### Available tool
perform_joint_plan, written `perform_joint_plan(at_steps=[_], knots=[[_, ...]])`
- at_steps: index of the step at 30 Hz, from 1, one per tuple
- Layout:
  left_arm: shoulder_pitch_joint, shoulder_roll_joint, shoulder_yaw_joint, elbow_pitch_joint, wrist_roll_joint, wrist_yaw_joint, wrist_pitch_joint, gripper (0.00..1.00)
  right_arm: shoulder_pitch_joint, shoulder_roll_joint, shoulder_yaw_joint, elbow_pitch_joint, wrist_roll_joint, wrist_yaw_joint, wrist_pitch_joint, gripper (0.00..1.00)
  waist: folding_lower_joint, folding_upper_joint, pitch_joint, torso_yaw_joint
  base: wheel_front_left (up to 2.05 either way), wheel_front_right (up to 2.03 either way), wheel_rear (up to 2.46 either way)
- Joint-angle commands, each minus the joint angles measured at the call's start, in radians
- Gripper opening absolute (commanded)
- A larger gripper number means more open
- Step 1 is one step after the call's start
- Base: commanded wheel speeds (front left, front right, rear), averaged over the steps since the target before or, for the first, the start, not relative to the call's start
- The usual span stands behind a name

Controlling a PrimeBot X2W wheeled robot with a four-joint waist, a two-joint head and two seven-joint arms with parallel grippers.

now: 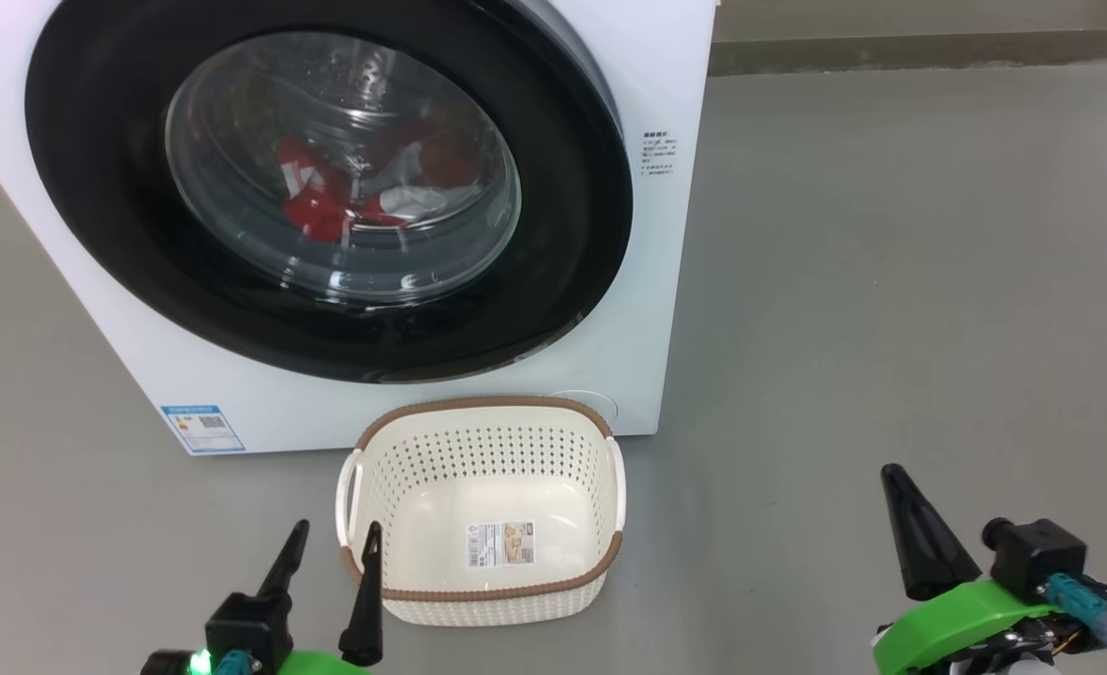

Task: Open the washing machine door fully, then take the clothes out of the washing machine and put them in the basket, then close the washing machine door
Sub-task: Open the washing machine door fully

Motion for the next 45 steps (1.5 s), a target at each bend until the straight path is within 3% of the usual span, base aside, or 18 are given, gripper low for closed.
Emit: perform_joint_plan(at_steps=[1,5,14,20,27,36,45], knots=[[-0.046,0.008,0.03,-0.03,-0.005,0.007,-0.012,1.0,-0.048,-0.005,0.024,-0.025,0.009,0.0,-0.012,0.0,0.0,0.0,0.002,0.001,0.0,0.0,0.0],[-0.046,0.008,0.024,-0.04,-0.006,0.012,-0.012,1.0,-0.063,-0.005,0.025,-0.019,0.118,0.0,-0.012,0.0,0.0,0.0,0.011,0.004,0.0,0.0,0.0],[-0.064,0.008,0.014,-0.069,-0.011,0.017,-0.012,1.0,-0.145,-0.015,0.071,0.001,0.573,0.0,0.007,0.0,0.0,0.0,0.055,0.012,0.0,0.0,0.0],[-0.084,0.007,-0.003,-0.096,-0.015,0.024,-0.012,1.0,-0.223,-0.048,0.054,-0.001,0.874,0.0,0.092,0.0,0.0,0.0,0.095,0.022,0.0,0.0,0.0],[-0.114,0.007,-0.022,-0.124,-0.019,0.033,-0.012,1.0,-0.342,-0.08,-0.014,0.048,1.147,0.0,0.235,0.0,0.0,0.0,0.146,0.032,0.0,0.0,0.0],[-0.151,0.007,-0.052,-0.161,-0.027,0.047,-0.012,1.0,-0.519,-0.108,-0.07,0.171,1.347,0.0,0.439,0.0,0.0,0.0,0.219,0.05,0.0,0.0,0.0],[-0.19,0.007,-0.092,-0.188,-0.042,0.065,-0.012,1.0,-0.681,-0.13,-0.067,0.261,1.406,0.0,0.58,0.0,0.0,0.0,0.285,0.076,0.0,0.0,0.0]])
